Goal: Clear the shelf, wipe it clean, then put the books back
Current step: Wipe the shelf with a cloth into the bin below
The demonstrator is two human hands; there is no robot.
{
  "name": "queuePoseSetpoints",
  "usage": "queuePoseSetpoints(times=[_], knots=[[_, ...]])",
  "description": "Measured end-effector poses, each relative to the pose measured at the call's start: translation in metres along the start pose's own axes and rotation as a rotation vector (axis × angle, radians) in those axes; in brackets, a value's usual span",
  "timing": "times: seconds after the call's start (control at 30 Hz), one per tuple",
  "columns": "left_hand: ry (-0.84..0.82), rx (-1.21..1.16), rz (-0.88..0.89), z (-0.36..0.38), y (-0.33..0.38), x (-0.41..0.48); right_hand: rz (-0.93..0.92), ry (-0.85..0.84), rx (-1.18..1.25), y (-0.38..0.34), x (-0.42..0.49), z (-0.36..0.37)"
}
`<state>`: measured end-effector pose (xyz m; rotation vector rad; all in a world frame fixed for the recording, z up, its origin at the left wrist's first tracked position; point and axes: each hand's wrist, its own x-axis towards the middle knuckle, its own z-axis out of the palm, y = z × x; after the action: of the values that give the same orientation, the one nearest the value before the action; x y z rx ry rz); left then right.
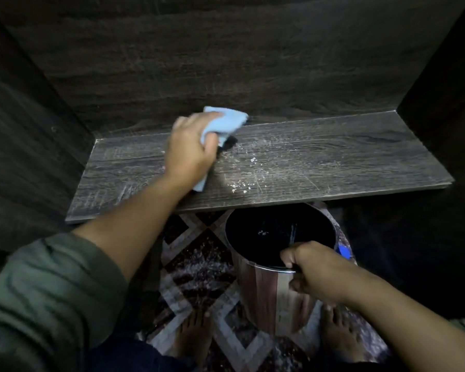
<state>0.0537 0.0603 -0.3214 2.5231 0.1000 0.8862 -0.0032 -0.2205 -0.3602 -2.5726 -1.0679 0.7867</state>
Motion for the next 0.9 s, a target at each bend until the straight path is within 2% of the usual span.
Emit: queuePoseSetpoints(times=[0.03,0.17,0.2,0.3,0.57,0.63,0.8,0.9], knots=[[-0.045,0.058,-0.016,-0.004,-0.011,0.008,0.005,0.001,0.001,0.001,0.0,0.0],[-0.429,0.288,0.014,0.0,-0.039,0.008,0.018,-0.002,-0.003,0.007,-0.001,0.001],[-0.468,0.322,-0.006,0.004,-0.038,0.004,0.018,-0.001,-0.008,0.009,-0.002,0.002],[-0.466,0.353,-0.033,0.014,-0.025,-0.003,0.022,0.013,0.0,0.011,-0.004,0.002],[-0.541,0.31,0.063,0.033,0.016,-0.018,-0.004,0.015,-0.028,0.01,-0.008,0.0],[-0.565,0.237,0.087,0.034,0.022,-0.024,-0.008,0.01,-0.028,0.011,-0.008,0.001],[-0.538,0.098,0.332,0.025,0.049,-0.056,-0.028,0.024,-0.044,0.014,-0.011,0.005],[-0.585,-0.019,0.37,0.014,0.064,-0.077,-0.043,0.021,-0.058,0.016,-0.014,0.005]])
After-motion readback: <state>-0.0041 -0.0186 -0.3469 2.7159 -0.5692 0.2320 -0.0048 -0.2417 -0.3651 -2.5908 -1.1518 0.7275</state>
